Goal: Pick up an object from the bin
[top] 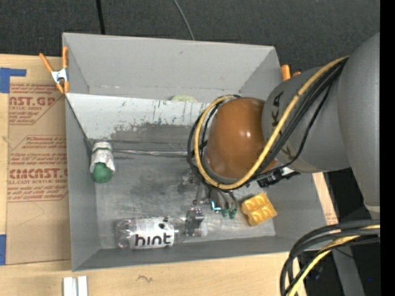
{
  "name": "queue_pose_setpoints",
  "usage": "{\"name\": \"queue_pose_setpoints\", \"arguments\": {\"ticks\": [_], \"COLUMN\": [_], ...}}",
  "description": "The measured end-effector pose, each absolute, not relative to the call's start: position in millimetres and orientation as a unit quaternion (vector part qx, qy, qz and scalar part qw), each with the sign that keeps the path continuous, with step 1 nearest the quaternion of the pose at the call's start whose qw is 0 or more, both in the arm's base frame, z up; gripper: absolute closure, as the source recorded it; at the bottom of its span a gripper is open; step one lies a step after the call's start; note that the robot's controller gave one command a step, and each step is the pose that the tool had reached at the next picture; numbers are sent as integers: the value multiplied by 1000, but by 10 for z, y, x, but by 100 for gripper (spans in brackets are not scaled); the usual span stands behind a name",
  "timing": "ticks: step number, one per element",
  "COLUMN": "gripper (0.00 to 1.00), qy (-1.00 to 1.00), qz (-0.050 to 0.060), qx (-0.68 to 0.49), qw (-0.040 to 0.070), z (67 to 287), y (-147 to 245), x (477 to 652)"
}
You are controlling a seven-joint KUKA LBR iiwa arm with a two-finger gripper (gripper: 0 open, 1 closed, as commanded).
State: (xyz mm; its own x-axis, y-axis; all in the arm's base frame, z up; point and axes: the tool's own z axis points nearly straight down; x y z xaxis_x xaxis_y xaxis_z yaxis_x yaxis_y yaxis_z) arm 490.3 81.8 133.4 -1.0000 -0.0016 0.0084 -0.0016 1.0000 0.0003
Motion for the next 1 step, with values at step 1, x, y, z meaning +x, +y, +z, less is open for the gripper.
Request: {"name": "queue_pose_setpoints", "arguments": {"ticks": [1], "gripper": [0], "qy": [-1000], "qz": [-1], "qx": [0], "qw": [0], "z": [1372], "y": [816], "x": [4924]}}
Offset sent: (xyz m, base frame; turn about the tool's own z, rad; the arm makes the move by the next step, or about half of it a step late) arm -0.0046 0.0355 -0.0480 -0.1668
